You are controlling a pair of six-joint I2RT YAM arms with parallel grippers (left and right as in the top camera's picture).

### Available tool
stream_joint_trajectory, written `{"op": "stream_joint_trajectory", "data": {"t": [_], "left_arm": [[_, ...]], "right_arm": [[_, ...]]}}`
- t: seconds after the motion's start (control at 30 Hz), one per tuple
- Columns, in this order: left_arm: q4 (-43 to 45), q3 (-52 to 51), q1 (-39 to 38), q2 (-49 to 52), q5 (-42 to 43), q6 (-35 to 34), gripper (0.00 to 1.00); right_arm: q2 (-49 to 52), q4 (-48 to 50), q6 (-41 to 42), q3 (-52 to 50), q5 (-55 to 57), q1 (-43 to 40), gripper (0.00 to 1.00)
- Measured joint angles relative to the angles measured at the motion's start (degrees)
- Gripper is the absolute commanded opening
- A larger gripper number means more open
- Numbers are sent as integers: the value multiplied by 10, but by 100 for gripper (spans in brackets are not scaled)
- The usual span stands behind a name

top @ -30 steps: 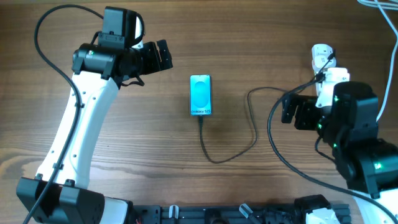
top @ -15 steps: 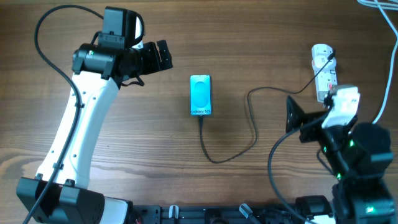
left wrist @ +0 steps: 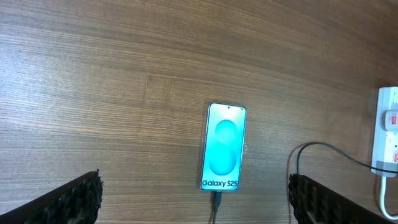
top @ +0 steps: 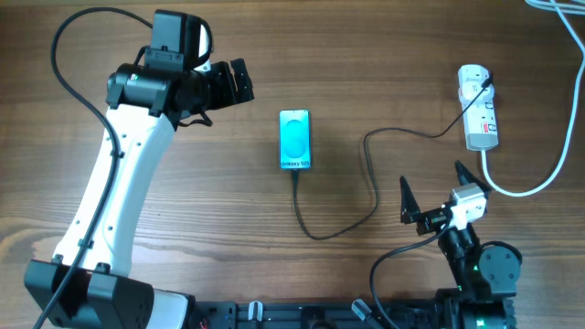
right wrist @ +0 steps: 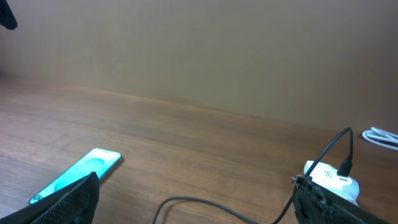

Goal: Plug charger to phone and switch on socket

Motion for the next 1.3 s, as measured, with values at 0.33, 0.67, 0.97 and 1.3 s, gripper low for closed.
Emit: {"op": "stream_joint_trajectory", "data": {"t": [0.33,0.67,0.97,1.3], "left_arm": [[0,0,0,0,0,0,100],[0,0,0,0,0,0,100],[0,0,0,0,0,0,100],[0,0,0,0,0,0,100]], "right_arm": [[0,30,26,-27,42,0,100],[0,24,45,-27,101,0,100],[-1,24,45,-27,101,0,100],[-1,24,45,-27,101,0,100]]}}
